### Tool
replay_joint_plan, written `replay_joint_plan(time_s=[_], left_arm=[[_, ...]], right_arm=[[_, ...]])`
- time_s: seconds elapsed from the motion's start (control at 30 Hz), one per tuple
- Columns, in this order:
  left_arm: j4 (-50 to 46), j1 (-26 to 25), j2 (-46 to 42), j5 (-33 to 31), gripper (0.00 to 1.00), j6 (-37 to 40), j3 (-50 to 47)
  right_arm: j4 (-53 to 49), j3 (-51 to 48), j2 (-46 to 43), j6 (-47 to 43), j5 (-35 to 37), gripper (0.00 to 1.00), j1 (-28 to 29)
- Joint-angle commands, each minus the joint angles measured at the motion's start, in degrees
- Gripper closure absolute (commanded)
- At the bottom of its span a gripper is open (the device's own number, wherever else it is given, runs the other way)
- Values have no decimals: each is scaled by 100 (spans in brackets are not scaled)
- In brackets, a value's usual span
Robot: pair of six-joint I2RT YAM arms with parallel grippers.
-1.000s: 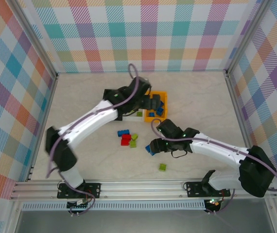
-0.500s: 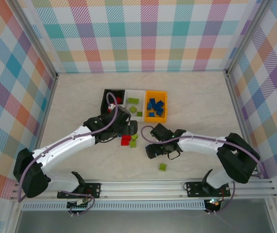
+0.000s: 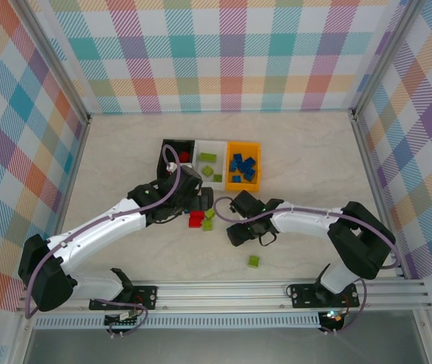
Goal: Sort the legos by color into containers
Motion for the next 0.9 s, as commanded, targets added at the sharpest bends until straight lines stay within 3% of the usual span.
replay_joint_plan(time_s=[0.0, 0.23, 0.43, 0.6, 0.87], left_arm=[[-69, 31, 12, -129, 0, -40, -1], [17, 32, -177, -128, 0, -65, -183], [50, 56, -501, -86, 0, -156, -470], [93, 54, -611, 14, 0, -169, -662], [93, 53, -494, 412, 0, -158, -806]], right_arm=[[151, 92, 1, -47, -53, 26, 34], [-72, 166, -688, 42, 287, 35, 3], [-211, 989, -1181, -64, 180, 41, -813], [-101, 2205, -161, -85, -35, 40, -1697], [-212, 3795, 1731, 60, -3, 39, -2275]])
